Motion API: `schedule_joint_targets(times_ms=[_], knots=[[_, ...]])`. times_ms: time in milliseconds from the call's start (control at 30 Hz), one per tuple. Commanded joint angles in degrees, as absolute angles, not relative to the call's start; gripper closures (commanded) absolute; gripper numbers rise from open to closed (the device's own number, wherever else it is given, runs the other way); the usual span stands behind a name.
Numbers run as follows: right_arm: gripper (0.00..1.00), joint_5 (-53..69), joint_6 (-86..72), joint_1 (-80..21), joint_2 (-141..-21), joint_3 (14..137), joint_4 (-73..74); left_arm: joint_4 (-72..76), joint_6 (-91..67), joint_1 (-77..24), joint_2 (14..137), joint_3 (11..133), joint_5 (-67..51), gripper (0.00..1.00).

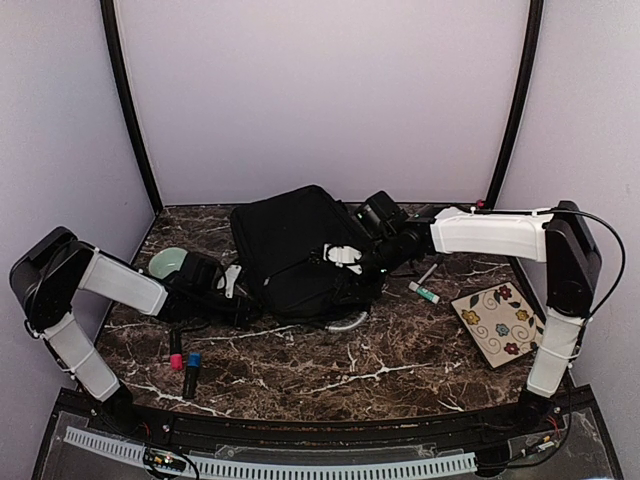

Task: Pack the student bag
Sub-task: Grab the largest pocket of the student bag, then hold the largest pocket of the student bag.

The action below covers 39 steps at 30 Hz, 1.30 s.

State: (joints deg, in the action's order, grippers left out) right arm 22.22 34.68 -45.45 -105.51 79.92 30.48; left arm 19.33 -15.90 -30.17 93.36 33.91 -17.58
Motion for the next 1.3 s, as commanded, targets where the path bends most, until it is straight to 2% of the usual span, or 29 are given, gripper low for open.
schedule_joint_targets(times_ms=[0, 133, 233, 433, 600, 833, 1067, 1267], knots=[[0.57, 21.49, 33.83, -45.48, -105.65, 82.47, 30.93, 21.74, -13.17, -30.4, 94.93, 36.12, -17.9, 0.71], [0.56, 19.66, 32.87, -45.51, -106.49, 82.6, 29.61, 22.36, -13.1, -30.4, 94.16, 36.08, -18.76, 0.85], [0.56, 19.51, 31.44, -45.53, -107.57, 83.89, 28.44, 21.68, -13.41, -30.54, 93.17, 35.91, -18.72, 1.0], [0.49, 20.19, 22.64, -45.5, -114.09, 94.83, 26.85, 15.04, -13.27, -32.21, 87.8, 35.19, -16.99, 1.0], [0.49, 24.48, 9.35, -45.62, -124.87, 110.31, 27.08, 10.84, -13.86, -34.18, 83.78, 34.0, -15.25, 1.0], [0.49, 27.19, 4.05, -48.0, -140.96, 126.11, 29.2, 9.06, -15.97, -36.92, 80.27, 31.59, -13.45, 1.0], [0.52, 19.71, -2.68, -48.68, -147.5, 127.58, 28.56, 7.48, -17.26, -39.38, 77.58, 30.12, -13.44, 1.0], [0.53, 20.13, -4.04, -48.52, -149.6, 127.12, 28.43, 8.34, -15.5, -46.84, 79.31, 31.03, -12.92, 1.0]])
